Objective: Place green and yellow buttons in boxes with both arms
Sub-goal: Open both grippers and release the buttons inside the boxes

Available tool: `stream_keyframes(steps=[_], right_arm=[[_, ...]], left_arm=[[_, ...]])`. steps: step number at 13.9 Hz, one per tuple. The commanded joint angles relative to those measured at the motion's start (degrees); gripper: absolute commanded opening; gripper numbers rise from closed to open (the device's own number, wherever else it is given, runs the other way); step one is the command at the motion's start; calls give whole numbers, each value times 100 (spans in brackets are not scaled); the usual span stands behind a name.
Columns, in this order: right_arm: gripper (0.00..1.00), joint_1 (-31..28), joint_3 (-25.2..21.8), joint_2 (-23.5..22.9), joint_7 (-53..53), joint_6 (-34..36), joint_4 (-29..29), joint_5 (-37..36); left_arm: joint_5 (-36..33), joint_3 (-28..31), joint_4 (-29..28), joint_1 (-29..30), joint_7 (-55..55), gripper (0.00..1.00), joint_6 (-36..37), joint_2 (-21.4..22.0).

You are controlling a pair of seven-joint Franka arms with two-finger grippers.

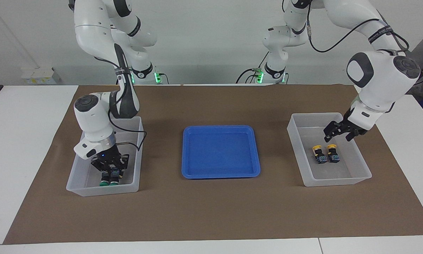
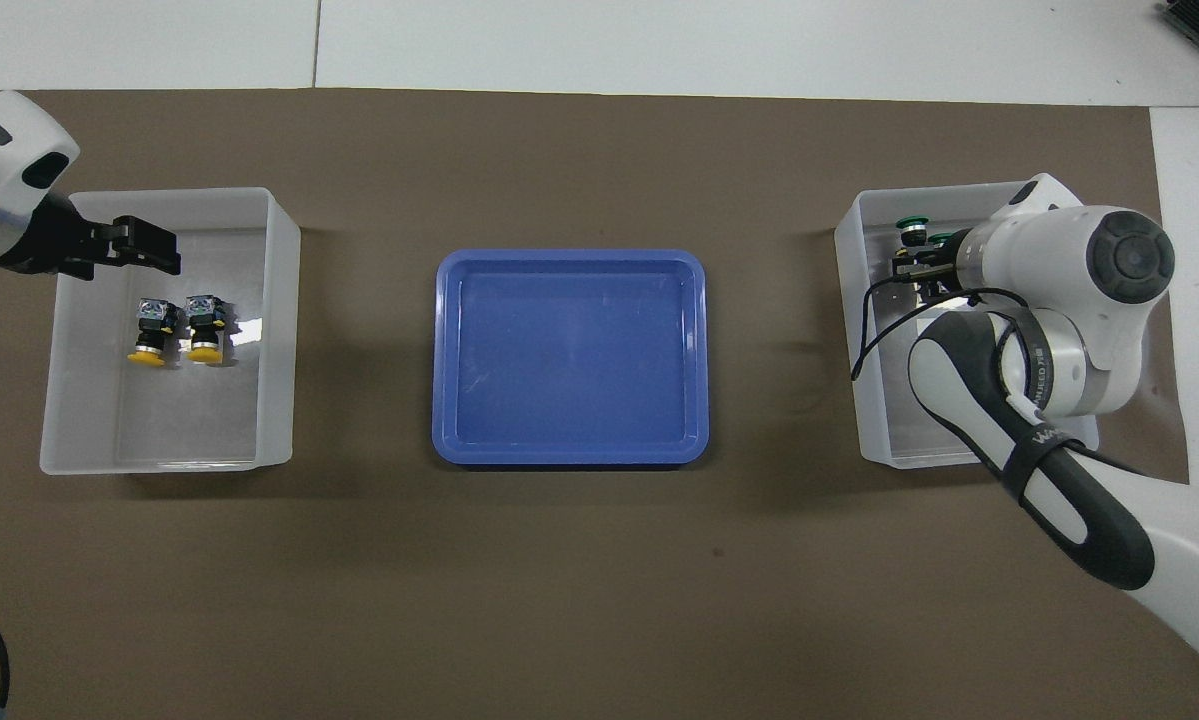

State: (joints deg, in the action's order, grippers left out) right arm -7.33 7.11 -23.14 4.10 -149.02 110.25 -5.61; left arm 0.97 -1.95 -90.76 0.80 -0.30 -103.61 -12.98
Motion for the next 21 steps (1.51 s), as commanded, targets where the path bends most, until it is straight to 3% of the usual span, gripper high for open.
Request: stream_keyframes(steps=[1, 2, 6, 8, 11, 13, 18, 21], right_arm=[[52, -119, 72, -68, 328, -241, -4, 34], [73, -128, 72, -59, 310, -242, -13, 60], [81, -66, 72, 247, -59, 170, -39, 95], [94, -49, 80, 607, -242, 582, -57, 95], [100, -14, 107, 1169, -585, 1373, -153, 95], [100, 91, 115, 1416, -796, 2084, -398, 95], [100, 145, 414, 1742, -1147, 3439, -1092, 104], [100, 214, 634, 2127, -1236, 3941, -954, 104]], left_arm=[[-282, 72, 707, -589, -768, 95, 884, -82], [-273, 37, 831, -642, -901, 95, 1104, -74], [-238, 28, 1437, -775, -928, 95, 2079, -30], [-273, 37, 1841, -845, -928, 96, 2623, -30], [-290, 46, 2124, -871, -928, 96, 3214, 14], [-308, 11, 2011, -871, -885, 95, 3023, 215], [-273, 11, 422, -863, -867, 95, 1793, 927], [-273, 11, 191, -871, -858, 100, 1686, 1043]])
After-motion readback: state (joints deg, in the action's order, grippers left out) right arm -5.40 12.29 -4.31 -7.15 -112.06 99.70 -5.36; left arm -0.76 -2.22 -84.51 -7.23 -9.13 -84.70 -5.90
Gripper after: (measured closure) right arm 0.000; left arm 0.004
